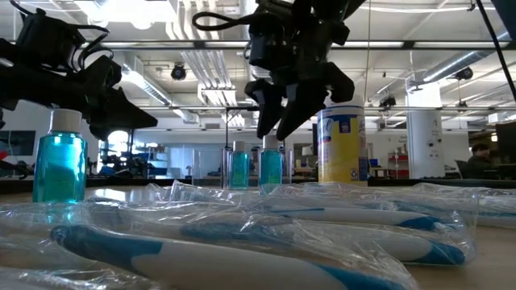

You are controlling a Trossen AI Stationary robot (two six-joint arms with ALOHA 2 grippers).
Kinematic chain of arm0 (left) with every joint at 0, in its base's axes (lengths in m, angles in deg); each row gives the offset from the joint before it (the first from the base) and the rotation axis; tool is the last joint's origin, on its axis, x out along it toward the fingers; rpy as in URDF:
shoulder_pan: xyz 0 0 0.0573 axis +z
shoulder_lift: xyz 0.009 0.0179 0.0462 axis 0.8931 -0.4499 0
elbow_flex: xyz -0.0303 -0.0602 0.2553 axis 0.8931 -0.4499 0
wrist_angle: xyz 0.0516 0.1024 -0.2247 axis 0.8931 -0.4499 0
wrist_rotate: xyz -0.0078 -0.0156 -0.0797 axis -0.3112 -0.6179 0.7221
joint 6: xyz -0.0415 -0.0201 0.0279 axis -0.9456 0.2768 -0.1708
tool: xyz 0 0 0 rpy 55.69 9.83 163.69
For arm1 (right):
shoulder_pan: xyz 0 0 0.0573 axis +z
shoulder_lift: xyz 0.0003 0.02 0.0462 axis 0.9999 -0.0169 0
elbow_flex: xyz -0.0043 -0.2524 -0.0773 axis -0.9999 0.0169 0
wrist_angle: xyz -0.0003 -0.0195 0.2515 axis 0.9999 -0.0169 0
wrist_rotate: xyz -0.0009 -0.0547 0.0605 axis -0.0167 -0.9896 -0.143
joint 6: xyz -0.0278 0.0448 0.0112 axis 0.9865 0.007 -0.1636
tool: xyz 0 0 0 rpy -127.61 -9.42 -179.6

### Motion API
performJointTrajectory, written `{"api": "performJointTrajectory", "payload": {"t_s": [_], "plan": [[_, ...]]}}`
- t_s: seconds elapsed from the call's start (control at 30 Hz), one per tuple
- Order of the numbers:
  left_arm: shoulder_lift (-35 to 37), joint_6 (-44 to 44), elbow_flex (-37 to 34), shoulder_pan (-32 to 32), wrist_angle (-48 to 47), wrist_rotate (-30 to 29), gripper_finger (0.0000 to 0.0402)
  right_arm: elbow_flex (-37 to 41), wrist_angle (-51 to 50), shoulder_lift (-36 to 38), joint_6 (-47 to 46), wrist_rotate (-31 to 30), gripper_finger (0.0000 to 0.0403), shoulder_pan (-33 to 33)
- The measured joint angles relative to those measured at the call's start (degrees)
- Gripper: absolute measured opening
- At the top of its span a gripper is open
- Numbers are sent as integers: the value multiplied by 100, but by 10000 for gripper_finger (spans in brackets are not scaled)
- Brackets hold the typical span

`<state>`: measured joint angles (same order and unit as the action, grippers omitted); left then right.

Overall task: Pick & Place toothbrushing station
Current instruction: Put the blue mouthwash into the middle section of the transparent organizer

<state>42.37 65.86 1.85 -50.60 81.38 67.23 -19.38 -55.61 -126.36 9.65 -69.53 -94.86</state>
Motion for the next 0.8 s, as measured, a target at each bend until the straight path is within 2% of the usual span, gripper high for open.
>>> {"api": "performJointTrajectory", "payload": {"t_s": [0.4,0.8], "plan": [[0,-5,0,-1,-2,-19,23,-13,-31,-355,-56,416,219,-12],[0,4,0,-1,-2,-23,23,-26,-12,-214,25,432,183,-64]]}}
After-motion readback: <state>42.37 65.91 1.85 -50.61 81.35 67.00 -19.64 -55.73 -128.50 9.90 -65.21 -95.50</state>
